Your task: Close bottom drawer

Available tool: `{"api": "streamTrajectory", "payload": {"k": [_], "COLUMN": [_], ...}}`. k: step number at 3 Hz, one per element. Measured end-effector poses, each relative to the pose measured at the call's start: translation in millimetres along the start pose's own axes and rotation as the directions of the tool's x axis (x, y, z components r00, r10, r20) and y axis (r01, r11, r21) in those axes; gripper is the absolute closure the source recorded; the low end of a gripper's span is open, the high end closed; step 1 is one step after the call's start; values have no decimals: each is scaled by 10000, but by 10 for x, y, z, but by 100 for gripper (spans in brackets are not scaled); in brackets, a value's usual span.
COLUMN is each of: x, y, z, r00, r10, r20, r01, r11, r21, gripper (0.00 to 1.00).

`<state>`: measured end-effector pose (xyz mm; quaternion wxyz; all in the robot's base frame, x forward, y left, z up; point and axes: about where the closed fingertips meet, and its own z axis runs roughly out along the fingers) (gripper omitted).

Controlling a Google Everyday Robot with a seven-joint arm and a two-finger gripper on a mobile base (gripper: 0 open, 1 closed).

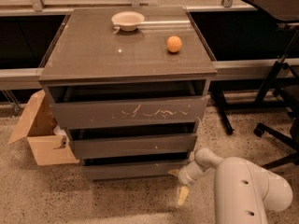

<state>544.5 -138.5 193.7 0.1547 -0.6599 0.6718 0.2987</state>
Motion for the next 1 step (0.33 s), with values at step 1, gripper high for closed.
{"api": "streamTrajectory", "payload": {"k": [1], "x": [-92], "y": [529], "z": [-17], "r00": [9950], "r10": [-619], "r20": [782], "r01": [687], "r11": [9938], "r21": [-872], "gripper": [0]}}
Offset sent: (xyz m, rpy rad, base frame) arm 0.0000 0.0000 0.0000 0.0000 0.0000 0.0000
